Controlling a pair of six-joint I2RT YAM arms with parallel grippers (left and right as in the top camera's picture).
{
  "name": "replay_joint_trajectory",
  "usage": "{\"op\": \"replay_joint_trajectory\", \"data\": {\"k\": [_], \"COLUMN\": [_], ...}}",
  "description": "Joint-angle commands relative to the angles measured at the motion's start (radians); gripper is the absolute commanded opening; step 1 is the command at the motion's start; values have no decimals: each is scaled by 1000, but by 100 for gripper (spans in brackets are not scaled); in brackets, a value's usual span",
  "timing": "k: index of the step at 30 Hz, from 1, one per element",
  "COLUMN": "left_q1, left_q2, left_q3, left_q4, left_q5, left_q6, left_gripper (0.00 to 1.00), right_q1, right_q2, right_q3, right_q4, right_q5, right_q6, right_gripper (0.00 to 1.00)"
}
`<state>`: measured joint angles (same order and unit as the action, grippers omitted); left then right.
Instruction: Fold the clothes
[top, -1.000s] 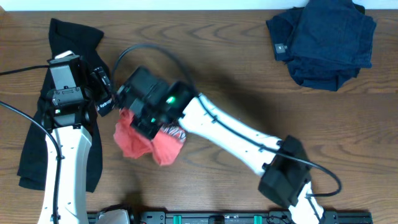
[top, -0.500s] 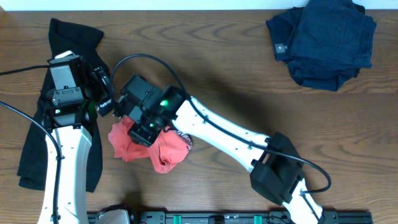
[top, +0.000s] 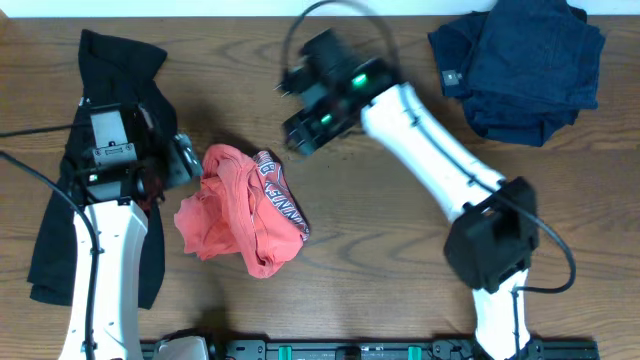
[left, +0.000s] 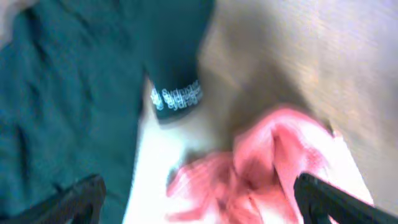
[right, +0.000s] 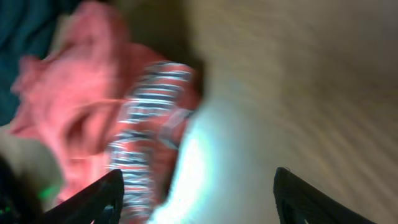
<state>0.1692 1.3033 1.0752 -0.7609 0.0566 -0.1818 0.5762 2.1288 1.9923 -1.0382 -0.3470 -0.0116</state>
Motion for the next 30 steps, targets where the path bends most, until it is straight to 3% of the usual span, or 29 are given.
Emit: {"op": "replay_joint_trajectory", "data": {"k": [1,8,17,26,30], "left_q1": [0,-54,-126,-135,-155], "left_q2": [31,57,130,309,380], "left_q3": [6,-55,-149,-172,-172], "left_q4": [-76,-192,-187,-19,108], "left_q5": [205,250,250,257,338], "left_q6": [47,103,103,95,95], "left_gripper": [98,98,98,98,98], "right_q1": [-56,-124,-149,-151,-152], "right_q2": [-31,-31,-30,-30,-31], "right_q3": [3,3,3,3,3], "right_q4": [-14,-27,-28,-32,-35], "right_q5": [-9,-7,10,33,37], "right_q6": [-21,-50,-58,-57,-58], "right_gripper": [76,79,80,81,81]}}
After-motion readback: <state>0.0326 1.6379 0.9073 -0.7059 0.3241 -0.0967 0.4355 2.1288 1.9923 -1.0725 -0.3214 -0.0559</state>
